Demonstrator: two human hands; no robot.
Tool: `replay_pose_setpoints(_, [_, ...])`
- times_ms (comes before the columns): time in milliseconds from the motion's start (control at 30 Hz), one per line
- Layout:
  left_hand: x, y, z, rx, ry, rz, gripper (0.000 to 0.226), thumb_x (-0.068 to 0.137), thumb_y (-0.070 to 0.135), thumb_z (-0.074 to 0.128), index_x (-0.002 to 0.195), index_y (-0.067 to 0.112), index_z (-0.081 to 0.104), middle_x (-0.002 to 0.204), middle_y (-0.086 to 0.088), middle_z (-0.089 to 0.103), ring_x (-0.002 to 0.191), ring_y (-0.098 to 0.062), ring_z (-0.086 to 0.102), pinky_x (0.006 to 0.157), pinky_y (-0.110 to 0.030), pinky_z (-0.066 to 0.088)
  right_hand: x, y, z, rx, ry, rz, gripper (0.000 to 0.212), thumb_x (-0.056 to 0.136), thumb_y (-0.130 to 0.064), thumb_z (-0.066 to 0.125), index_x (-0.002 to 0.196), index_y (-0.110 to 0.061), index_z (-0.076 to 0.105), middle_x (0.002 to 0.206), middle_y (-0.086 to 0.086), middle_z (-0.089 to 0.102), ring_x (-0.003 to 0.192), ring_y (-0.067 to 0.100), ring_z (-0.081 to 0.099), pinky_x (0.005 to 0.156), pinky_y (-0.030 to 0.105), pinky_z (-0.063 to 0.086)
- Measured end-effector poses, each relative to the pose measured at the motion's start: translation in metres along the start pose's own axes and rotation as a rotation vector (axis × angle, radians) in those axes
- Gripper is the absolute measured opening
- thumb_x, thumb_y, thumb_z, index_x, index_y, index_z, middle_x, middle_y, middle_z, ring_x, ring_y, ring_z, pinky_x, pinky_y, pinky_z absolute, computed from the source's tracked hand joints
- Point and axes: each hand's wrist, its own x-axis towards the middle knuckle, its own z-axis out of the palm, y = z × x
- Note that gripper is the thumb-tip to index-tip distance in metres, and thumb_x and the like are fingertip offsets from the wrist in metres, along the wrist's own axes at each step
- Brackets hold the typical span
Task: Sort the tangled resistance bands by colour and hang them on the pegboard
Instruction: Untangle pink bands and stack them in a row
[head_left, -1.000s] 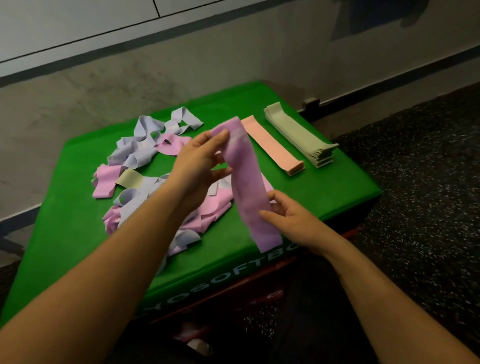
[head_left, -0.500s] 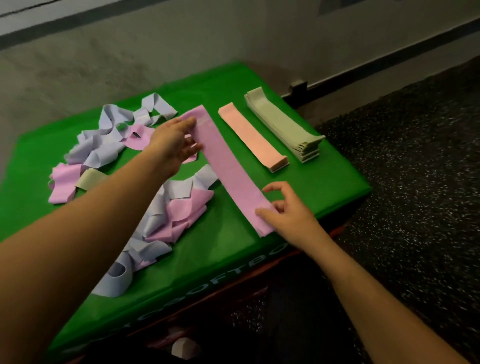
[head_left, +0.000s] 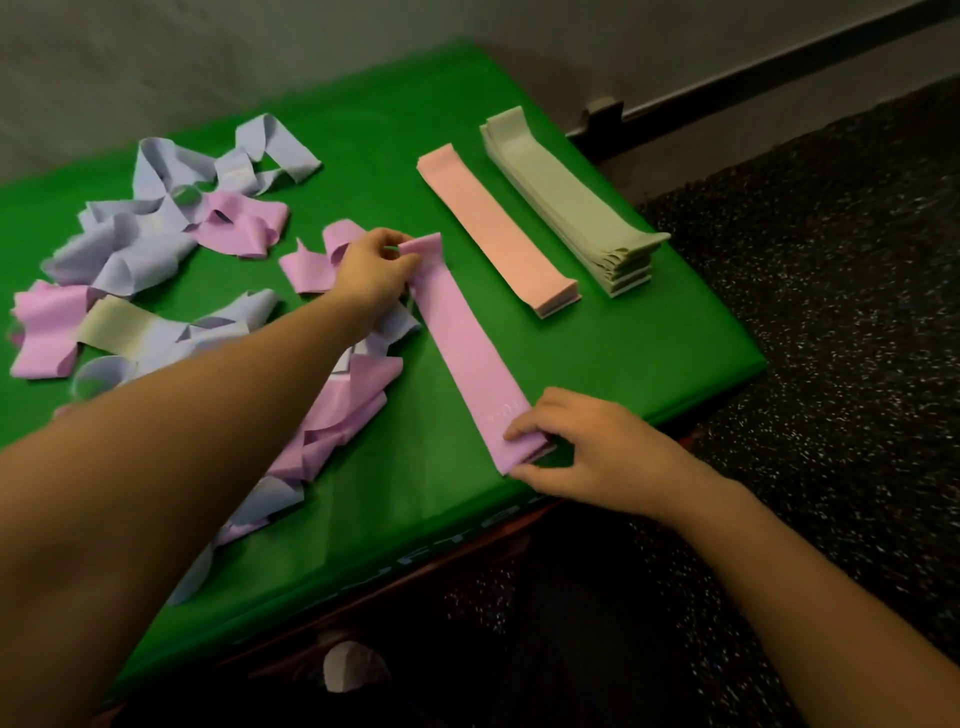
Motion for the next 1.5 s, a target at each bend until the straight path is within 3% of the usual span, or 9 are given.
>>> replay_pose_setpoints(133, [0.006,-0.015,-0.001,-0.044,0.063,-0.005,0.021,0.095,0.014,0.062,0.116,0.017,0.06,0.106,-0.003,0.064,0.078,-0.01,0.06,0.067,-0.021,0.053,-0.002,0.012,-0.004,0.035,0.0,-0.07,0.022,0.087,-0.03,0.073,0.109,-0.025,0.072,0.097,-0.016,0.057,0.09,-0.003,0.056,0.082,0.016,0.044])
replay_pose_setpoints(300, [0.005,-0.021,0.0,-0.165,0.078,-0.016,0.019,0.096,0.011,0.063,0.114,0.014,0.062,0.104,-0.002,0.067,0.079,-0.012,0.064,0.066,-0.017,0.054,-0.003,0.009,-0.003,0.075,0.075,-0.089,0.027,0.091,-0.042,0.061,0.104,-0.022,0.075,0.09,-0.013,0.054,0.083,0.005,0.058,0.076,0.025,0.051])
replay_pose_setpoints(567, [0.012,-0.02,0.003,-0.196,0.058,-0.046,0.015,0.091,0.014,0.07,0.104,0.016,0.065,0.098,-0.002,0.068,0.073,-0.008,0.061,0.06,-0.014,0.05,-0.006,0.02,0.007,-0.137,0.212,-0.24,0.019,0.088,-0.033,0.067,0.097,-0.019,0.076,0.083,-0.004,0.057,0.075,0.008,0.052,0.068,0.023,0.043])
replay_pose_setpoints(733, [0.014,-0.017,0.001,-0.191,0.049,-0.074,0.019,0.09,0.013,0.072,0.106,0.017,0.063,0.1,-0.001,0.067,0.079,-0.01,0.063,0.061,-0.015,0.051,-0.008,0.015,0.004,-0.012,0.14,-0.125,0.036,0.083,-0.051,0.067,0.105,-0.024,0.074,0.086,-0.014,0.058,0.079,-0.001,0.052,0.074,0.021,0.044])
replay_pose_setpoints(867, [0.006,-0.016,-0.008,-0.189,-0.008,-0.045,0.027,0.091,0.019,0.071,0.115,0.017,0.059,0.108,-0.004,0.066,0.084,-0.014,0.065,0.069,-0.022,0.055,-0.006,0.008,-0.003,0.241,0.162,-0.009,0.034,0.083,-0.049,0.069,0.103,-0.022,0.075,0.076,-0.008,0.056,0.067,0.004,0.049,0.062,0.015,0.037])
replay_pose_setpoints(1100, [-0.046,-0.014,-0.049,-0.147,0.09,0.109,0.009,0.096,0.011,0.059,0.101,0.018,0.063,0.093,0.0,0.065,0.08,-0.012,0.061,0.065,-0.024,0.051,-0.004,-0.001,-0.002,0.394,0.175,0.132,0.011,0.089,-0.026,0.072,0.096,-0.019,0.076,0.076,0.016,0.06,0.063,0.009,0.044,0.059,0.026,0.036])
replay_pose_setpoints(1333, [-0.127,-0.041,-0.108,0.089,0.202,0.349,0.011,0.093,0.009,0.06,0.096,0.017,0.067,0.088,0.006,0.066,0.076,-0.002,0.057,0.073,-0.012,0.045,0.006,-0.02,0.0,0.458,0.262,0.186,0.038,0.078,-0.057,0.064,0.098,-0.026,0.074,0.094,0.014,0.071,0.082,0.029,0.063,0.074,0.039,0.05])
replay_pose_setpoints(1433, [-0.154,-0.069,-0.133,0.272,0.19,0.442,0.014,0.089,0.017,0.06,0.101,0.015,0.068,0.103,0.0,0.068,0.097,-0.015,0.061,0.086,-0.025,0.044,0.006,-0.035,0.015,0.46,0.286,0.155,0.008,0.092,-0.03,0.067,0.095,-0.026,0.073,0.068,0.01,0.056,0.063,0.016,0.045,0.059,0.032,0.036])
replay_pose_setpoints(1500, [-0.167,-0.085,-0.147,0.446,0.177,0.578,0.026,0.084,0.029,0.059,0.102,0.014,0.069,0.108,-0.004,0.068,0.107,-0.025,0.061,0.093,-0.032,0.044,0.006,-0.048,0.028,0.427,0.269,0.141,0.013,0.096,-0.013,0.062,0.097,-0.022,0.071,0.06,-0.008,0.047,0.056,0.009,0.038,0.054,0.027,0.031])
